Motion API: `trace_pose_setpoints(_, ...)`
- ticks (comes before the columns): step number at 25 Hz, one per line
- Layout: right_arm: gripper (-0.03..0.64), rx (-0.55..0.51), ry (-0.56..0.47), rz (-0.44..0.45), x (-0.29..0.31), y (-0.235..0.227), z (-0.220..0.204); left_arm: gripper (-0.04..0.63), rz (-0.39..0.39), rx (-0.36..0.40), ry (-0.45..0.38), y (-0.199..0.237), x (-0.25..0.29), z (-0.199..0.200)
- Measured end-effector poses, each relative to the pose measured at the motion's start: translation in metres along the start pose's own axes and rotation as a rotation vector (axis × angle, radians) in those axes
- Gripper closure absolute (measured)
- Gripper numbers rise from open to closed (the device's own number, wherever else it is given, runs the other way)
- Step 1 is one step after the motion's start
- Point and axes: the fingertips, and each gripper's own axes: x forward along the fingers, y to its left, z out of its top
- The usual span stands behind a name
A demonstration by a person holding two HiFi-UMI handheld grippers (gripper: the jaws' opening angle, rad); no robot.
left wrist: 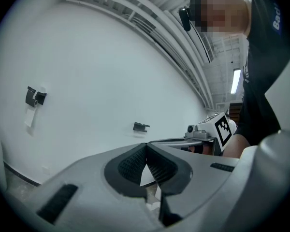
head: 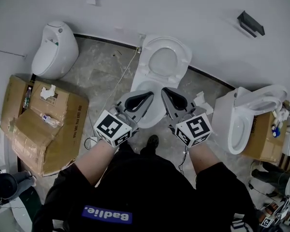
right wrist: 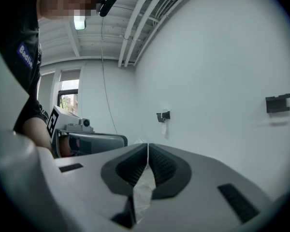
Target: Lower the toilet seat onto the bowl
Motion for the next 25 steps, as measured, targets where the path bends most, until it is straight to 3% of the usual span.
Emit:
trace_pose_setpoints(12,0.588,-0.03,0.072,-0.033,0.032,-0.055,-0.018,0.58,0.018,0.001,-0.006,0.032,0.024,0.007)
trace_pose_setpoints(25,0.586,-0.098,0.227,-0.093,0.072,-0.125,-0.063,0.58,-0.004,0.025,0.001,0.047,0.048,0.014)
